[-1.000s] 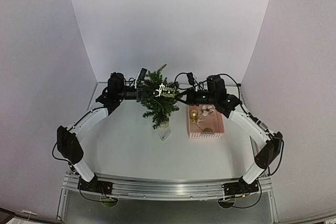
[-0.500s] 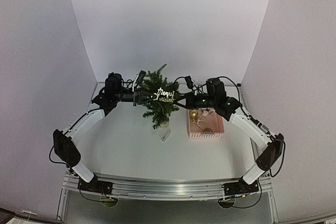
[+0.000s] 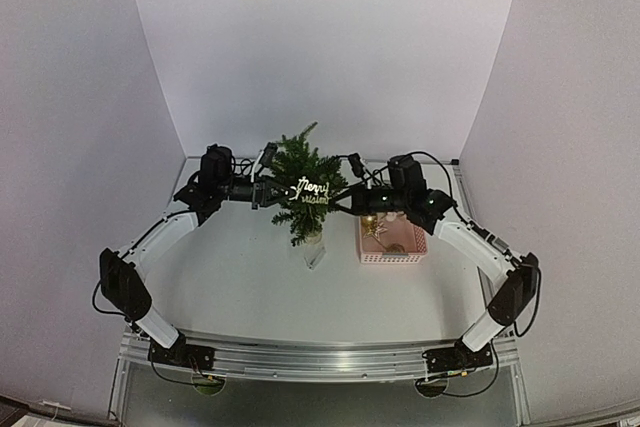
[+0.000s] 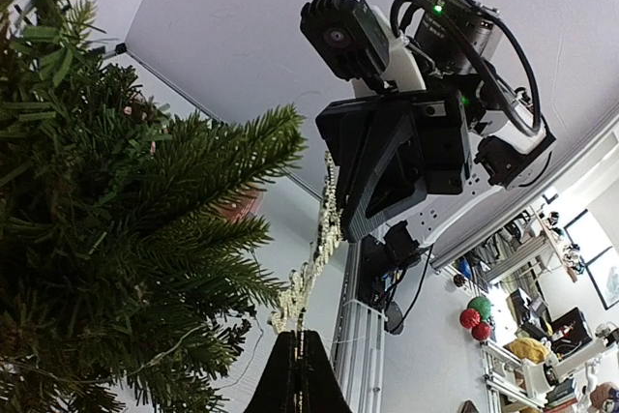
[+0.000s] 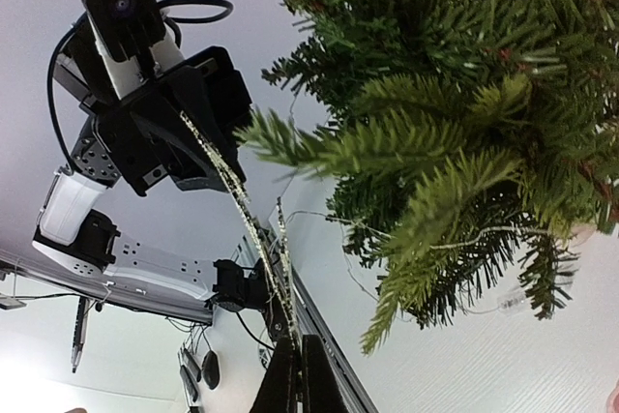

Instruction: Decorate the small christmas tree

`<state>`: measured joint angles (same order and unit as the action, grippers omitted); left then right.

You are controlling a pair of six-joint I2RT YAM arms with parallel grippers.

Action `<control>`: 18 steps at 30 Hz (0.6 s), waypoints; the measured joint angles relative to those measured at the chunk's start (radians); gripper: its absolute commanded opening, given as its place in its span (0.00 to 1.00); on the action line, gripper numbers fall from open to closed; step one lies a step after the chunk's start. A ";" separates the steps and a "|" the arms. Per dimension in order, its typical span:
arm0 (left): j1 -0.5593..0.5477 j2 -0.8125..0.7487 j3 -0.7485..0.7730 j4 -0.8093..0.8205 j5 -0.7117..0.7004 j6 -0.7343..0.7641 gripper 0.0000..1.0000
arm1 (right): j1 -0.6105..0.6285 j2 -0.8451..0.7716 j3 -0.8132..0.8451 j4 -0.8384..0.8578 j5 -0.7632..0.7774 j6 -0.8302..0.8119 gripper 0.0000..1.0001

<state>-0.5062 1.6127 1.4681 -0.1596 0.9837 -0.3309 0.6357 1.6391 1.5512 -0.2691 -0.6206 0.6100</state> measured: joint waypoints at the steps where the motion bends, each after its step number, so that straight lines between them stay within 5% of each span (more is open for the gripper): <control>1: -0.006 0.000 0.000 -0.010 0.000 0.007 0.00 | 0.000 -0.008 -0.014 0.000 0.000 0.005 0.00; 11: -0.060 0.000 0.000 -0.076 -0.015 0.056 0.00 | 0.000 -0.096 -0.123 -0.013 0.000 0.044 0.00; 18: -0.060 0.000 0.027 -0.025 -0.038 0.043 0.00 | -0.001 -0.084 -0.028 -0.047 0.001 0.046 0.00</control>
<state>-0.5659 1.6127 1.4949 -0.1847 0.9453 -0.2881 0.6346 1.5554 1.5233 -0.3160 -0.6201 0.6559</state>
